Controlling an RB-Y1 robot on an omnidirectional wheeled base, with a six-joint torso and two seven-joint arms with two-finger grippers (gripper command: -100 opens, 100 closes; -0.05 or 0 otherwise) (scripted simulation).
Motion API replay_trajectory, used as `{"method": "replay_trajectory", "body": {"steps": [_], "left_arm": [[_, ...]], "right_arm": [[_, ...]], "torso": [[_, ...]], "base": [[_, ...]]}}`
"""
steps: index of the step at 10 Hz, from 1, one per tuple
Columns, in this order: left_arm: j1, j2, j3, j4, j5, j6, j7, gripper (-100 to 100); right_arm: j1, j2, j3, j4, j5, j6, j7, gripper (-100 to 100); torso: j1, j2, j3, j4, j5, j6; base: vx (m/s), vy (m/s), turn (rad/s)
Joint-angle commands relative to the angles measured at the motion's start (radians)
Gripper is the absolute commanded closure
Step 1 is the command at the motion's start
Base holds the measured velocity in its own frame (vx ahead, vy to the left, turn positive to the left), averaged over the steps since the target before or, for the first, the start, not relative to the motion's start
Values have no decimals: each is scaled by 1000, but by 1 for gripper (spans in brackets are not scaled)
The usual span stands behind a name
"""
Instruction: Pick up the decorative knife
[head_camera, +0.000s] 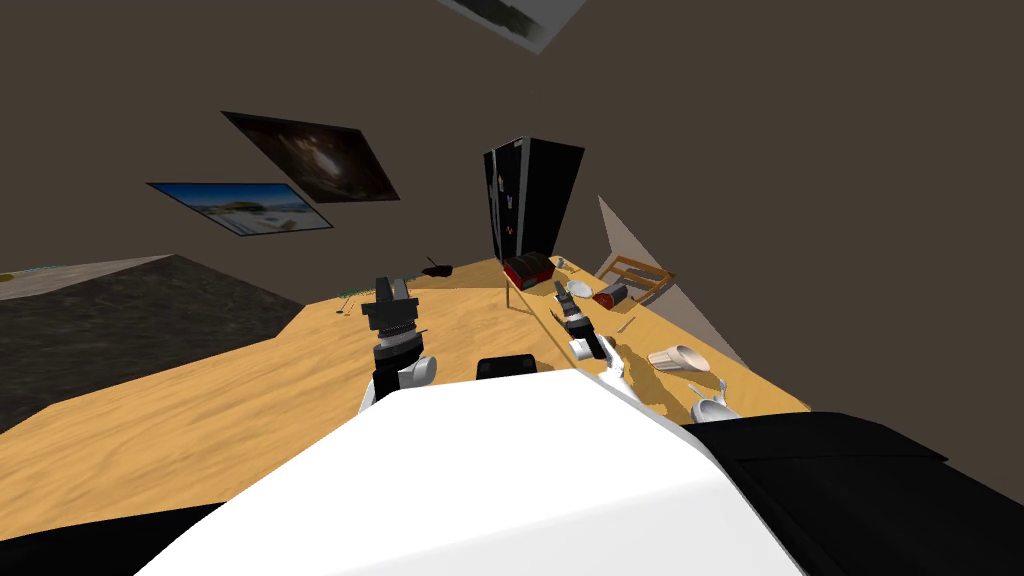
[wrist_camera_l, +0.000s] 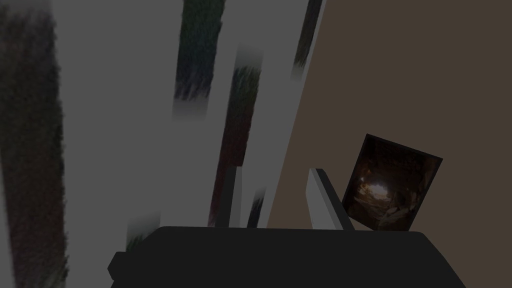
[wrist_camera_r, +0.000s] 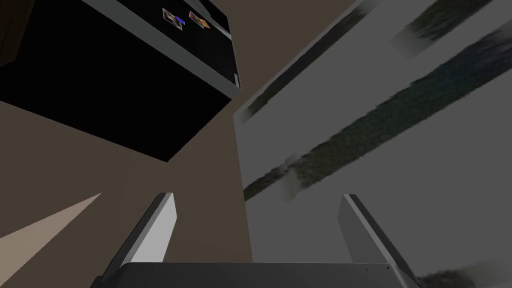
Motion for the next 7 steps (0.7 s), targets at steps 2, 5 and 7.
{"method": "replay_trajectory", "body": {"steps": [2, 5, 7], "left_arm": [[0, 0, 0, 0, 0, 0, 0, 0], [0, 0, 0, 0, 0, 0, 0, 0], [0, 0, 0, 0, 0, 0, 0, 0]], "right_arm": [[-18, -35, 13, 64, 6, 0, 26, -100], [-46, -86, 46, 151, 23, 10, 72, -100], [-61, -110, 65, 197, 32, 14, 93, -100]], "torso": [[0, 0, 0, 0, 0, 0], [-1, 0, 0, 0, 0, 0], [-1, 0, 0, 0, 0, 0]], "base": [[23, -1, 40], [25, -5, 57], [18, -6, 30]]}}
